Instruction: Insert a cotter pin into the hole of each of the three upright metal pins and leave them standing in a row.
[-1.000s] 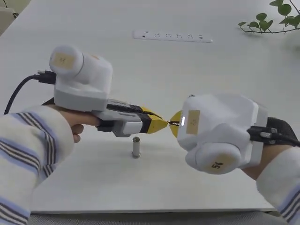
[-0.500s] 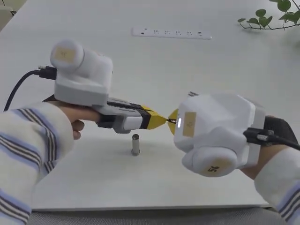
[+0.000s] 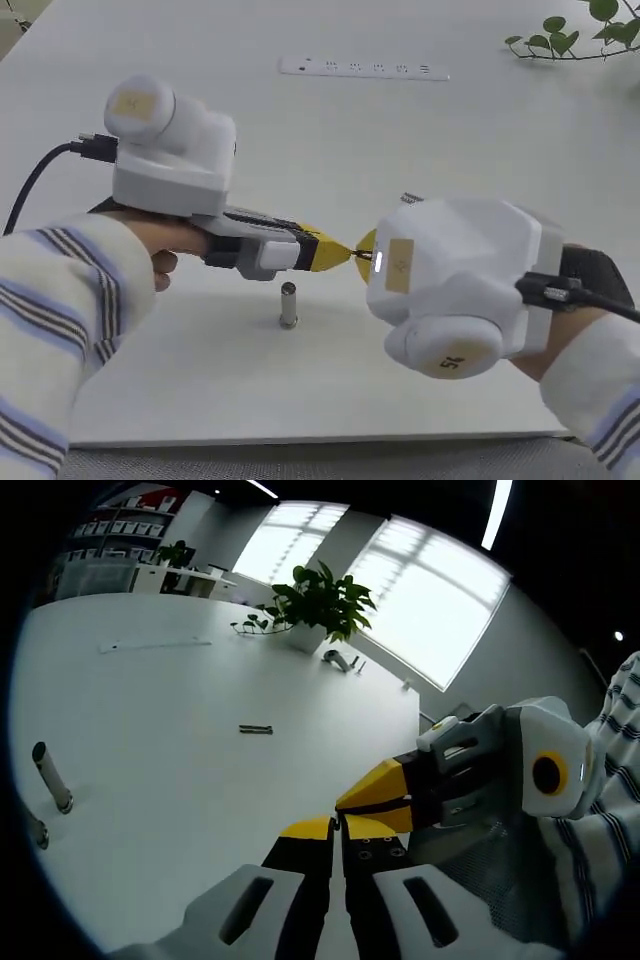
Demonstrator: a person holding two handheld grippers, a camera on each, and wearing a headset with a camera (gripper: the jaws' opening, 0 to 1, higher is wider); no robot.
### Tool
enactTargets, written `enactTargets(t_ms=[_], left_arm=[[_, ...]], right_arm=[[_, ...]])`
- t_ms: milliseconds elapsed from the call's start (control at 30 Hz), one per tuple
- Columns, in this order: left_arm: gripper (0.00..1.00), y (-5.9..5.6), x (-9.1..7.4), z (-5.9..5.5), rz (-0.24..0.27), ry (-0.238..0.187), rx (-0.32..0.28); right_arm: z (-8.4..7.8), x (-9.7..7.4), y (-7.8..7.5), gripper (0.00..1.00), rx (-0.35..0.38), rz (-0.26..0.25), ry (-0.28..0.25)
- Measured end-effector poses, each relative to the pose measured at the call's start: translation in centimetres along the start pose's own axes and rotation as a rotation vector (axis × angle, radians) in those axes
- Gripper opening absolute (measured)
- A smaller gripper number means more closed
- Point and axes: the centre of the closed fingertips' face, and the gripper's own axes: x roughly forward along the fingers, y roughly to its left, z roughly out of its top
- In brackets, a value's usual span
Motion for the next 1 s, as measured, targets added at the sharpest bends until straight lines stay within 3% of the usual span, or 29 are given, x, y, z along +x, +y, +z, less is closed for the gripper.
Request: enactTargets(t_ms=[300,567,1000], left_arm=[[0.0,-0.08,-0.07,0.32,0.013,-0.017,-0.01],[0.0,-0.22,0.02,0.58,0.025,-0.029,0.029],[0.0,-0.28,-0.27,0.31,0.019,-0.002,0.043]], right_arm=[[0.02,-0.08,-0.35,0.02,0.003,-0.01,0.001],[-0.13,-0.21,-0.63,0.02,0.01,-0.02,0.001],[0.23,-0.12,-0.29,0.02,0.009,-0.001,-0.016]])
